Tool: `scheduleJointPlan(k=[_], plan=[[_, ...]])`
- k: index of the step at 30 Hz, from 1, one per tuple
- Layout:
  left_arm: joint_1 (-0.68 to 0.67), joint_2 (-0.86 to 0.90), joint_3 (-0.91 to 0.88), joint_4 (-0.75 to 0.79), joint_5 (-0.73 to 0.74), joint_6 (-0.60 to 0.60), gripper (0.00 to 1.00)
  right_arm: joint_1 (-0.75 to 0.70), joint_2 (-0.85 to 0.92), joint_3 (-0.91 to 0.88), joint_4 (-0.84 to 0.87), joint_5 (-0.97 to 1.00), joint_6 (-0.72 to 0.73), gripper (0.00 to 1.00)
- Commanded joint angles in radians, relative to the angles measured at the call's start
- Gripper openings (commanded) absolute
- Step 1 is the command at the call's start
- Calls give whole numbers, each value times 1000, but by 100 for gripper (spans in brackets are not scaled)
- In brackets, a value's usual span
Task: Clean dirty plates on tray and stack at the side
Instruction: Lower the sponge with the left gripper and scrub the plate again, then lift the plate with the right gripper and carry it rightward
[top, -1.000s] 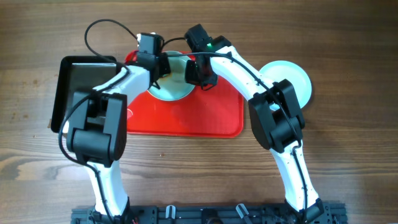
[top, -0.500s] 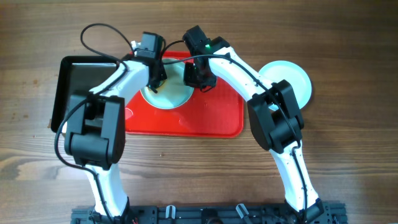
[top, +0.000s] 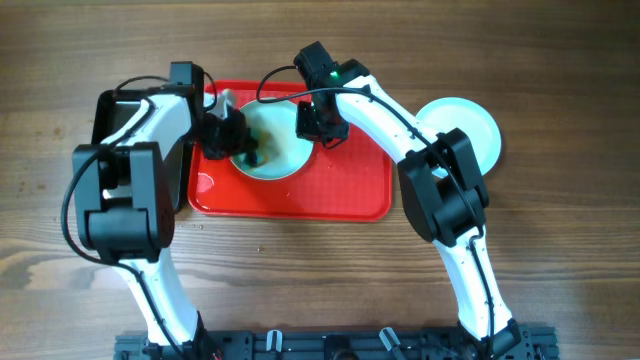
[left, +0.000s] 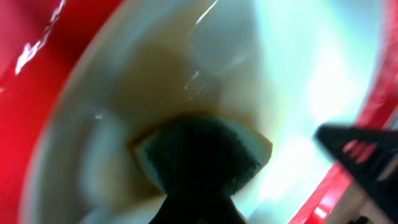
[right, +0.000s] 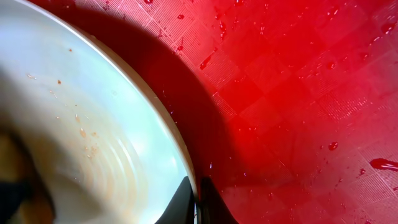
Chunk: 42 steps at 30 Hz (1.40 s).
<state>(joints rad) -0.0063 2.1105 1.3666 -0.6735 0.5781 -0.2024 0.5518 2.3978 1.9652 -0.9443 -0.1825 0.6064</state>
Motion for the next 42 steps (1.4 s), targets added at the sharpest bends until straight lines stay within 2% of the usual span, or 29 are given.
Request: scheduleJointPlan(k=[1,5,9,12,18,22,25,26,28,29,30,31,32,37,40,42], plan=[[-33,74,-31,145,-25,-55,4,-5,34,-26,0,26,-2,4],[-48,74,-31,307,-29,-168,4,-5,34,-26,1,26,-4,4],[-21,58,-10,306,-29,-280,4,-5,34,-26,-1,25,-4,4],[24,6,33,212,-28,-331,4,-5,34,-26,0,26,-5,4],[75,-160,78,-33,-25,-329,4,-5,34,-26,3,25,-5,4],[70,-201,78,-173,-31,-240,4,-5,34,-26,5,25,-4,4],[72,-201,78,-214,-112,-219,4,-5,34,-26,4,19,-5,5],[76,-203,79,-215,-153,-219,4,-5,34,-26,3,11,-5,6],[85,-205,79,-214,-216,-220,4,-5,34,-32,2,1,-4,25],[91,-205,80,-214,-247,-219,4,-5,34,-39,5,1,-2,29],[98,-205,80,-214,-284,-219,4,-3,34,-43,6,-3,-1,26],[103,-205,80,-214,-314,-219,4,-1,36,-43,6,-8,-1,12],[104,-205,80,-214,-340,-219,4,1,37,-43,8,-11,-1,4],[100,-205,79,-207,-394,-216,4,3,32,-43,4,-29,-4,4],[100,-205,79,-208,-394,-216,4,-27,-20,-43,-26,-24,-63,4],[100,-205,79,-208,-393,-217,4,-44,-89,-43,-69,53,-80,4]])
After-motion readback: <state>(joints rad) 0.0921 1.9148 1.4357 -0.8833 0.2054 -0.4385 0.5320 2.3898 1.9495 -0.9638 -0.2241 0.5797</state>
